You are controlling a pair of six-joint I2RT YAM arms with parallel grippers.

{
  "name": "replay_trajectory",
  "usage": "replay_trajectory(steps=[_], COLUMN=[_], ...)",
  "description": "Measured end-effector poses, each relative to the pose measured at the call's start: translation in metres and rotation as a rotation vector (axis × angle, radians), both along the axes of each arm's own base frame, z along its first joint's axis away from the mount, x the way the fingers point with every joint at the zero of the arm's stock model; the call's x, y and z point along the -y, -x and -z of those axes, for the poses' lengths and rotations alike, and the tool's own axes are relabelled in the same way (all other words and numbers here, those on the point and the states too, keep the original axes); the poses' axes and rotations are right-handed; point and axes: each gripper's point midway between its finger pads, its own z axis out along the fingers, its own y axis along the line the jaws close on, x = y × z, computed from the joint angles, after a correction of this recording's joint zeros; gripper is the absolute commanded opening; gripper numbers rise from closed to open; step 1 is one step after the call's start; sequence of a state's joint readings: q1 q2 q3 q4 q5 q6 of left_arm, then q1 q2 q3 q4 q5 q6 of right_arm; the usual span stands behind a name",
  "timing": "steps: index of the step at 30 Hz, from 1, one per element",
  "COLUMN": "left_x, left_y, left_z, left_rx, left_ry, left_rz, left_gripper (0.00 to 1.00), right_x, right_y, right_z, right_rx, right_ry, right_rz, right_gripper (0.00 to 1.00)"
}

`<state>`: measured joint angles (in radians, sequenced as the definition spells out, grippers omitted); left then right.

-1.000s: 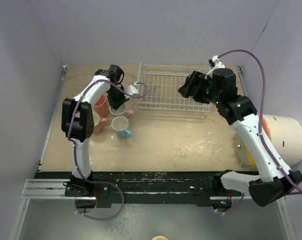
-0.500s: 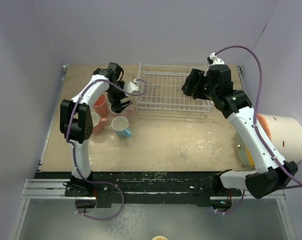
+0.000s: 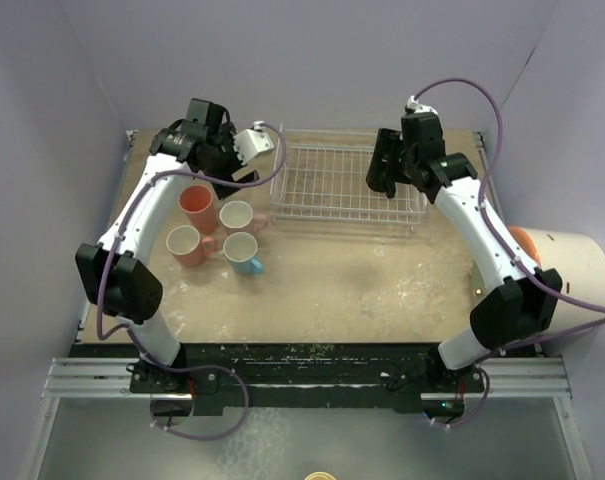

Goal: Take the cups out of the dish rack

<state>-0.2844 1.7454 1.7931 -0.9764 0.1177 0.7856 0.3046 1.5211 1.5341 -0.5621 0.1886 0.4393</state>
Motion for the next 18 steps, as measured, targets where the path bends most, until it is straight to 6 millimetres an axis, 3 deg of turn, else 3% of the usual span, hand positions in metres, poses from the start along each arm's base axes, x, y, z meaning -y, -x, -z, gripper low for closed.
replay_trajectory(steps=[7, 12, 18], left_x=[-0.004, 0.001, 0.008], left_y=[0.005, 0.02, 0.052], left_z=[-0.049, -0.065, -0.076], left_rx=[0.102, 0.104, 0.087], left_ry=[0.069, 0.163, 0.263], left_rz=[-0.087, -0.135, -0.13], left_gripper=[0.99, 0.99, 0.99], right_x=[0.011, 0.019, 0.024], right_y=[-0.043, -0.067, -0.082], right_z=[0.022, 0.051, 0.077], right_rx=[-0.032, -0.083, -0.129], right_ry=[0.121, 0.203, 0.253], right_rz=[0.043, 0.064, 0.081], right_gripper=[0.85, 0.83, 0.72])
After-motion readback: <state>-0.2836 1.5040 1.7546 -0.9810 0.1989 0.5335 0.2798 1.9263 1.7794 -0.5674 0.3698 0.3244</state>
